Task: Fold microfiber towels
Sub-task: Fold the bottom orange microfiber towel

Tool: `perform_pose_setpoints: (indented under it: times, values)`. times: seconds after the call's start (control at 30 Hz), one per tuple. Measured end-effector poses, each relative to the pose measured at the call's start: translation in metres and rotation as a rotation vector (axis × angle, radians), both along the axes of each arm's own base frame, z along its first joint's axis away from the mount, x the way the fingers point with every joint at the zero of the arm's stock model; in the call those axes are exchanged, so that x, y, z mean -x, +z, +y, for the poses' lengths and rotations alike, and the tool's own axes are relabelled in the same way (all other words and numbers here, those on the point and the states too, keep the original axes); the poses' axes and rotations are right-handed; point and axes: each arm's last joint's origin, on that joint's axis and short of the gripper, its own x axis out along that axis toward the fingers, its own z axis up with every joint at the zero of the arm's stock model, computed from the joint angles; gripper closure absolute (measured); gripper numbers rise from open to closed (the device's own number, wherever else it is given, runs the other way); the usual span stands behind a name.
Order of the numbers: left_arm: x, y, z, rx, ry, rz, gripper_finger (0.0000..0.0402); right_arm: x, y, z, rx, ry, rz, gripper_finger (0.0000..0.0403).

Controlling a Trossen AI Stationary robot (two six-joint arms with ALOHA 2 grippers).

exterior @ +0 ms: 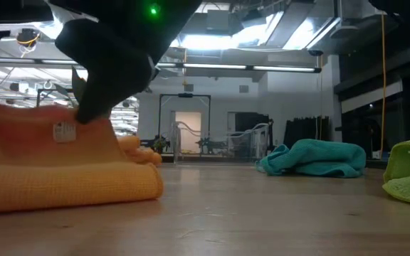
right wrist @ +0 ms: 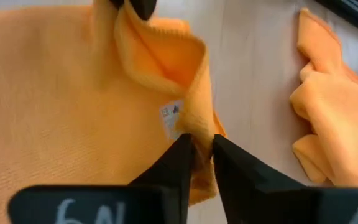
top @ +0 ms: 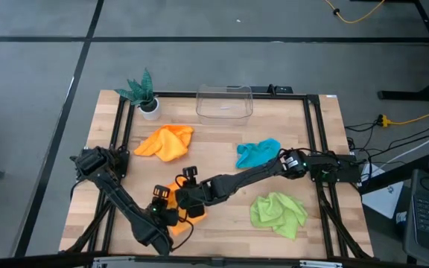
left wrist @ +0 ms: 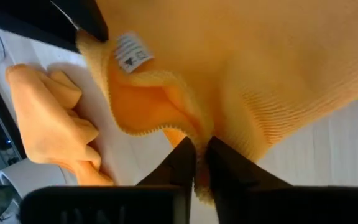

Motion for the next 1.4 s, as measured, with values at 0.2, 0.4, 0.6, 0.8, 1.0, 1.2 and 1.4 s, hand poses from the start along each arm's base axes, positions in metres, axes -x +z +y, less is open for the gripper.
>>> perform_pose_setpoints:
  times: [0.2,0.4,0.6,0.8,1.0,1.2,1.4]
  values:
    - [0.0,0.001,0.002,-0.01,0.016,0.005,0.0297,0.0,0.0,0.0,0.0,-0.001,0.0,0.0275]
    - [0.006,0.005,0.009,-0.086,0.095,0.03,0.026,0.0,0.003,-0.001,-0.002,-0.006,0.007,0.0219]
    - [0.013,0.009,0.013,-0.153,0.151,0.042,0.0254,0.008,0.024,-0.002,-0.03,-0.08,0.081,0.0198]
    - [0.02,0.019,0.011,-0.11,0.247,-0.047,0.0254,0.032,0.04,-0.009,-0.038,-0.242,0.278,0.0197]
    - [0.029,0.051,0.02,-0.001,0.401,-0.213,0.0254,0.064,0.043,-0.014,0.048,-0.347,0.536,0.0197]
    - [0.039,0.078,0.034,0.212,0.505,-0.446,0.0256,0.069,0.04,-0.012,-0.024,-0.28,0.651,0.0197]
    - [0.047,0.049,0.031,0.585,0.508,-0.62,0.0259,0.074,0.043,-0.003,-0.078,-0.199,0.699,0.0197]
